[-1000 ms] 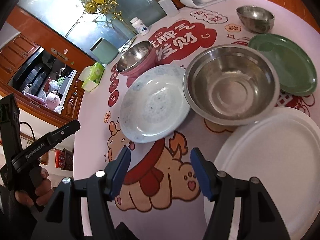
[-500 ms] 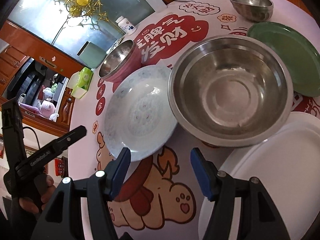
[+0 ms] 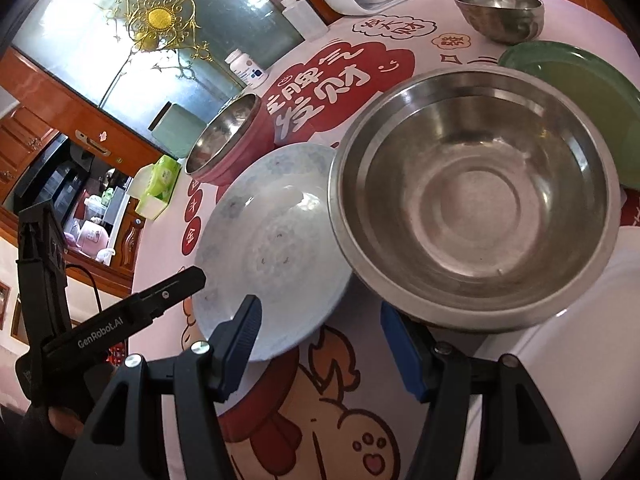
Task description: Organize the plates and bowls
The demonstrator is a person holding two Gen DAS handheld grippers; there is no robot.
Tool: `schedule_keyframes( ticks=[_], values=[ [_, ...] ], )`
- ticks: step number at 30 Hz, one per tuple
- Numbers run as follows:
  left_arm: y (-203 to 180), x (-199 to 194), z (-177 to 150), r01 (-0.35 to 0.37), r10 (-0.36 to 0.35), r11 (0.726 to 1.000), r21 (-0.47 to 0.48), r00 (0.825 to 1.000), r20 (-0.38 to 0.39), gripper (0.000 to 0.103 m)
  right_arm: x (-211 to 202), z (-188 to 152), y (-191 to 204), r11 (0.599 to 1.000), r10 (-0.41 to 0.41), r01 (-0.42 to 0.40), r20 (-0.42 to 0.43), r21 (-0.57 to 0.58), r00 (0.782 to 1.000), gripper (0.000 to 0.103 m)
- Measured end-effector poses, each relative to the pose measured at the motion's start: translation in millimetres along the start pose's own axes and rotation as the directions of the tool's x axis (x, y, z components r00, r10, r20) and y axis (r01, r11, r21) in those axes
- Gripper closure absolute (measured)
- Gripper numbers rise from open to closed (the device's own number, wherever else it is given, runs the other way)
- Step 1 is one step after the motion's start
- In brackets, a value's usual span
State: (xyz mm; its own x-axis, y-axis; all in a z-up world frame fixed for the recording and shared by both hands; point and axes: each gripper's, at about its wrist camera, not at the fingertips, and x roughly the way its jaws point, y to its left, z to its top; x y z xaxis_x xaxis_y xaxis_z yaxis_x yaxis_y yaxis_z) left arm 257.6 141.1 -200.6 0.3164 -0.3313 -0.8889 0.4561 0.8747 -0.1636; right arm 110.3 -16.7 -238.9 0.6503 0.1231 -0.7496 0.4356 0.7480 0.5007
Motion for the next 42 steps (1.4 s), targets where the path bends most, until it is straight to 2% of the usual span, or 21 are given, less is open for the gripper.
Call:
schedule_keyframes(
  ticks=[6, 8, 19, 24, 27, 29, 32, 34, 42],
  values=[
    [4, 15, -1, 0.005, -0.005, 1.000, 0.000, 1.000, -0.010, 0.036, 2, -1, 1, 1.000, -0.021, 0.021, 0.043, -0.004, 0.999, 0.041],
    [5, 17, -2, 0.022, -0.022, 1.000, -0.002, 1.000, -0.013, 0.041, 4, -1, 1, 0.999, -0.028, 0.029, 0.050, -0.014, 0.998, 0.042],
    [2, 27, -3, 0.034, -0.034, 0.999, -0.008, 0.999, 0.000, 0.053, 12, 2, 1, 0.997, -0.073, 0.075, 0.056, -0.037, 0.996, 0.067],
    [1, 29, -3, 0.033, -0.033, 0.999, -0.007, 0.999, 0.000, 0.061, 13, 3, -1, 0.996, -0.080, 0.082, 0.064, -0.033, 0.995, 0.075],
    [0, 29, -4, 0.026, -0.026, 1.000, -0.001, 1.000, 0.010, 0.067, 13, 4, -1, 0.996, -0.080, 0.083, 0.064, -0.036, 0.995, 0.075],
    [1, 29, -4, 0.029, -0.029, 1.000, -0.002, 0.999, 0.018, 0.077, 13, 4, 0, 0.996, -0.084, 0.087, 0.064, -0.038, 0.994, 0.075],
    [3, 29, -4, 0.042, -0.042, 0.999, -0.014, 0.999, 0.021, 0.079, 13, 4, -1, 0.996, -0.076, 0.078, 0.059, -0.037, 0.995, 0.077],
    [4, 29, -4, 0.046, -0.046, 0.999, -0.017, 0.999, 0.025, 0.080, 13, 4, 0, 0.997, -0.056, 0.058, 0.056, -0.043, 0.997, 0.085],
    [6, 28, -6, 0.057, -0.057, 0.998, -0.001, 0.998, 0.037, 0.083, 13, 4, 1, 0.998, -0.050, 0.052, 0.048, -0.047, 0.998, 0.085]
  ],
)
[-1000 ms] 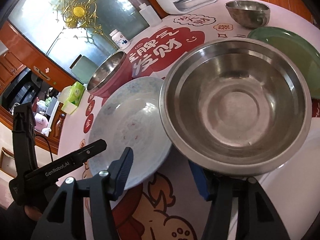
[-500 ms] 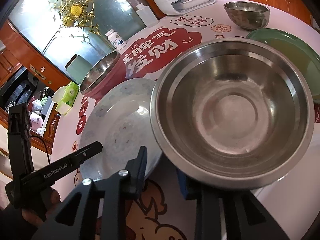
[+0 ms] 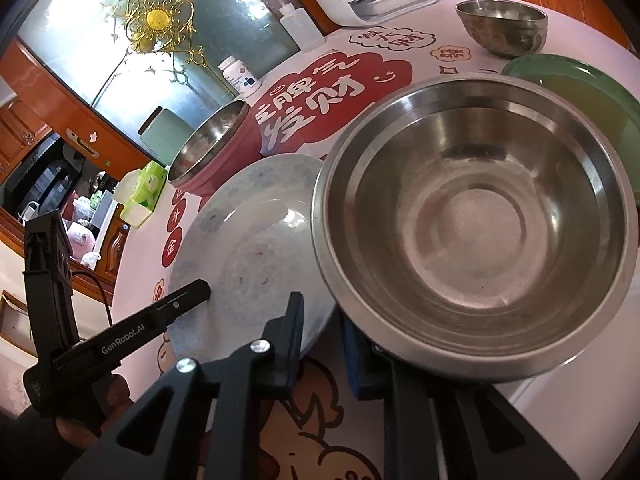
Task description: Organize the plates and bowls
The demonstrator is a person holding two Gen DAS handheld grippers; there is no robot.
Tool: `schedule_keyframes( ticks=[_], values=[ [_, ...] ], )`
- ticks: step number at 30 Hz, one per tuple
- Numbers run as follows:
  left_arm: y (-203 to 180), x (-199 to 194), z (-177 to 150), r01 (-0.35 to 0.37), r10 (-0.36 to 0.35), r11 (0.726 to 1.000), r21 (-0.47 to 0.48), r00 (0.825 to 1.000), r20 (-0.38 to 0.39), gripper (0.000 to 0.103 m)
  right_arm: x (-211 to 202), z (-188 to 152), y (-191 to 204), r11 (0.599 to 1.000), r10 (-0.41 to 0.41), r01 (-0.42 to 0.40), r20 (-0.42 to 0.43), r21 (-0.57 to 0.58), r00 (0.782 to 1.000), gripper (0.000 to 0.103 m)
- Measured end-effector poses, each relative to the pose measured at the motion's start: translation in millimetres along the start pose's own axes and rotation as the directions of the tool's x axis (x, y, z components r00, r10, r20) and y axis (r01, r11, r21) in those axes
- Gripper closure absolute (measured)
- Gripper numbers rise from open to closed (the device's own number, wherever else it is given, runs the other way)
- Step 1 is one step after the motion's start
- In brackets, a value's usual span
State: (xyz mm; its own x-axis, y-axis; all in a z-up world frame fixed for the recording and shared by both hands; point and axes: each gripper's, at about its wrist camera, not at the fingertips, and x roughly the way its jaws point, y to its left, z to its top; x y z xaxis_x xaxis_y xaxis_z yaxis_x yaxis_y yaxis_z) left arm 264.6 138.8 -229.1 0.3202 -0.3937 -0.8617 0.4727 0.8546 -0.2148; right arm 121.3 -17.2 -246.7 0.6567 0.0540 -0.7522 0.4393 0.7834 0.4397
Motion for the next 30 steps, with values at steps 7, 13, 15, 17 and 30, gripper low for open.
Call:
schedule_keyframes(
  ticks=[7, 13, 15, 17, 30],
  values=[
    [0, -2, -2, 0.000, 0.000, 1.000, 0.007, 1.000, -0.004, 0.083, 0, 1, 0, 1.000, 0.003, -0.003, -0.010, -0.008, 1.000, 0.086],
    [2, -8, -7, -0.010, 0.010, 1.000, 0.004, 1.000, -0.005, 0.083, -2, -1, 3, 1.000, 0.010, -0.010, -0.021, -0.019, 1.000, 0.086],
    [3, -10, -10, -0.014, 0.014, 1.000, 0.003, 1.000, -0.009, 0.083, -3, -2, 5, 1.000, 0.011, -0.012, -0.025, -0.028, 1.000, 0.086],
    [5, -12, -12, -0.016, 0.015, 1.000, -0.003, 1.000, -0.018, 0.083, -4, -3, 7, 0.999, 0.015, -0.016, -0.030, -0.034, 0.999, 0.086],
    [13, -43, -31, -0.026, 0.026, 0.999, -0.025, 1.000, -0.010, 0.083, -21, -12, 20, 0.994, 0.062, -0.064, -0.026, -0.093, 0.998, 0.086]
  ],
)
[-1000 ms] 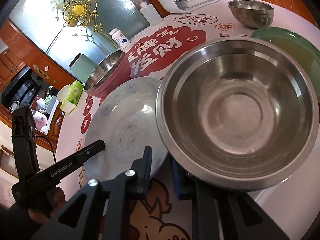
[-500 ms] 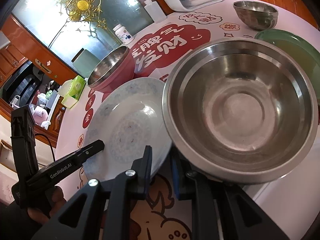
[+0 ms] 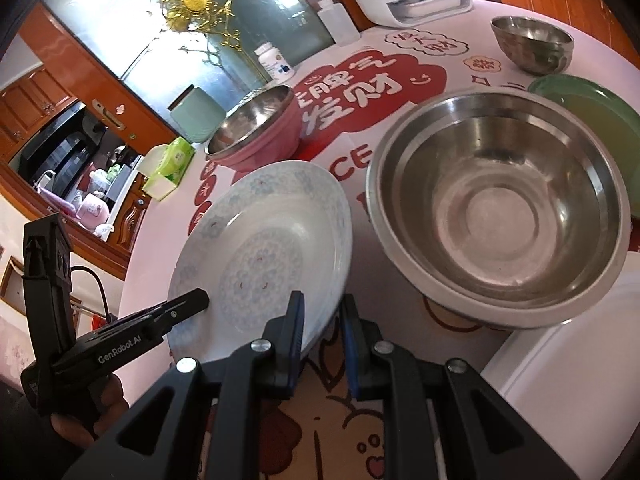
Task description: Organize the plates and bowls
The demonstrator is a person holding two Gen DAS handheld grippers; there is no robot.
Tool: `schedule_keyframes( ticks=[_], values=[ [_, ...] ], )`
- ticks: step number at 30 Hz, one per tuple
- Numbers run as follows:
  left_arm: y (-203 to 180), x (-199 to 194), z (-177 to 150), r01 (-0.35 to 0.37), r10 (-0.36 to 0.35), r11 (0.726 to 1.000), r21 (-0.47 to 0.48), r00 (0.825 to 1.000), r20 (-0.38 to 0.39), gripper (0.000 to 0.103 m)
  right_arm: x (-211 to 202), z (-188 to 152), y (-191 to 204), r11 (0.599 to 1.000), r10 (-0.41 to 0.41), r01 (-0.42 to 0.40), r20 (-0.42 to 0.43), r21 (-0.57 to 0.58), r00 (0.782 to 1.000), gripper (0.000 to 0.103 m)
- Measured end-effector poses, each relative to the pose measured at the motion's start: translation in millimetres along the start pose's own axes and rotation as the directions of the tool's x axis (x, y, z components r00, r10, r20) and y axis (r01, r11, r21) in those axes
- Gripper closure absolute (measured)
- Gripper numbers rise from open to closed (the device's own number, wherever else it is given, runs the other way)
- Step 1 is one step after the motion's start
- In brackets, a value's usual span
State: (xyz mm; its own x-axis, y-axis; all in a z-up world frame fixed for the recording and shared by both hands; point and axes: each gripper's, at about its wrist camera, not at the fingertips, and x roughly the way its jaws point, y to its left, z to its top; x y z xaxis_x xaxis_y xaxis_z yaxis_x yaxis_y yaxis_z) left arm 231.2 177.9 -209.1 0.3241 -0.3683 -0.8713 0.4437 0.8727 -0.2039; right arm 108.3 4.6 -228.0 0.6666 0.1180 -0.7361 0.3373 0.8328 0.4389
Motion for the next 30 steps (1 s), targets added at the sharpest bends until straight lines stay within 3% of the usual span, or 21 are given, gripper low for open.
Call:
schedule_keyframes(
  ticks=[16, 30],
  values=[
    [-9, -47, -27, 0.021, -0.021, 1.000, 0.002, 1.000, 0.023, 0.083, -42, -14, 12, 0.998, 0.031, -0.029, 0.040, -0.061, 0.999, 0.086],
    [-39, -78, -60, 0.093, -0.095, 0.990, 0.103, 0.995, 0.012, 0.083, -92, -46, 2, 0.999, -0.006, 0.009, 0.095, -0.036, 0.995, 0.086]
  ],
)
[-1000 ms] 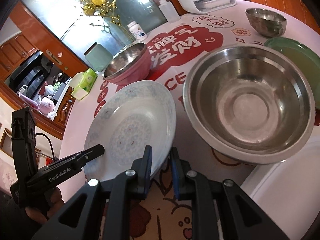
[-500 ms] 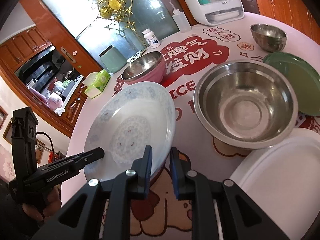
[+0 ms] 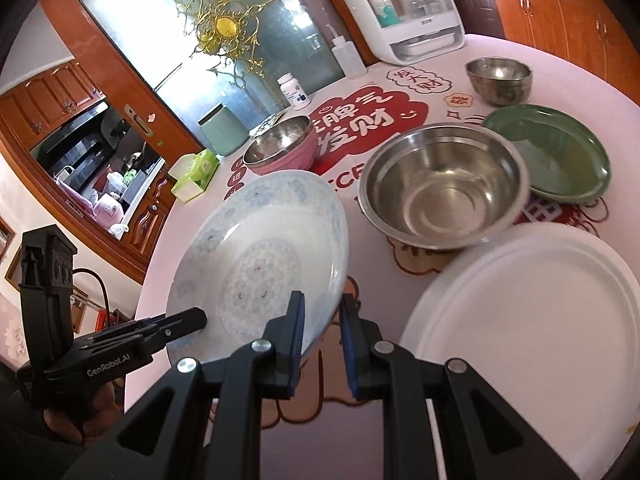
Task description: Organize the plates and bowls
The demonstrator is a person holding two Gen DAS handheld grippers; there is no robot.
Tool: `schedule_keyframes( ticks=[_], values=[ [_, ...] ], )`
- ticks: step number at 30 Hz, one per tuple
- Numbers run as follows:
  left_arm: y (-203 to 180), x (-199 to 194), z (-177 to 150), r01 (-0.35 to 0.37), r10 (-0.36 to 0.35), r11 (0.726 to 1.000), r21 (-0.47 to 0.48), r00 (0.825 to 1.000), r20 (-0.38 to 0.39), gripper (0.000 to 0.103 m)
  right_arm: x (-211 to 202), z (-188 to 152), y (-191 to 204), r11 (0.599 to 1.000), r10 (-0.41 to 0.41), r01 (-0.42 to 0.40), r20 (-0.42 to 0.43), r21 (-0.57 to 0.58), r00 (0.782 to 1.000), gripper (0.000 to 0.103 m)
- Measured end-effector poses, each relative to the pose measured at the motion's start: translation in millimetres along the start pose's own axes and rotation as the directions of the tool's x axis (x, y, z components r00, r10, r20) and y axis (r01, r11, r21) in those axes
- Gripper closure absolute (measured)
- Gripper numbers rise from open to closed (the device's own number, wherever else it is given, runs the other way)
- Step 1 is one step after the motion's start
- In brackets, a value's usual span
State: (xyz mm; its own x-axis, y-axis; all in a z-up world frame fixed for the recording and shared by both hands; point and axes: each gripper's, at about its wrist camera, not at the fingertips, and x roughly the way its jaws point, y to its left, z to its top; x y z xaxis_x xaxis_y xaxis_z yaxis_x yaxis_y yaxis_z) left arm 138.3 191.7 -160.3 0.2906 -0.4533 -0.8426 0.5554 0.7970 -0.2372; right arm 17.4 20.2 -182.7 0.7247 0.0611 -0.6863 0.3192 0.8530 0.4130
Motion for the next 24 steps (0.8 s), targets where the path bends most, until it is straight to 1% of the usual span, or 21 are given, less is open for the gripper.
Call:
schedule_keyframes(
  ticks=[4, 12, 20, 24],
  values=[
    [-14, -8, -6, 0.019, -0.019, 0.999, 0.047, 1.000, 0.012, 0.083, -16, -7, -3, 1.000, -0.016, 0.016, 0.019, 0.007, 1.000, 0.086],
    [-45, -15, -13, 0.063, -0.065, 0.990, 0.127, 0.998, 0.013, 0.083, -45, -24, -22, 0.997, -0.061, 0.058, 0.047, 0.055, 0.997, 0.086],
    [-80, -7, -17, 0.104, -0.102, 0.973, 0.205, 0.995, -0.023, 0.083, -71, -41, -47, 0.987, -0.109, 0.100, 0.065, 0.123, 0.992, 0.086],
    [-97, -1, -17, 0.127, -0.120, 0.965, 0.232, 0.992, -0.046, 0.083, -82, -45, -62, 0.979, -0.134, 0.123, 0.060, 0.162, 0.989, 0.086]
  ],
)
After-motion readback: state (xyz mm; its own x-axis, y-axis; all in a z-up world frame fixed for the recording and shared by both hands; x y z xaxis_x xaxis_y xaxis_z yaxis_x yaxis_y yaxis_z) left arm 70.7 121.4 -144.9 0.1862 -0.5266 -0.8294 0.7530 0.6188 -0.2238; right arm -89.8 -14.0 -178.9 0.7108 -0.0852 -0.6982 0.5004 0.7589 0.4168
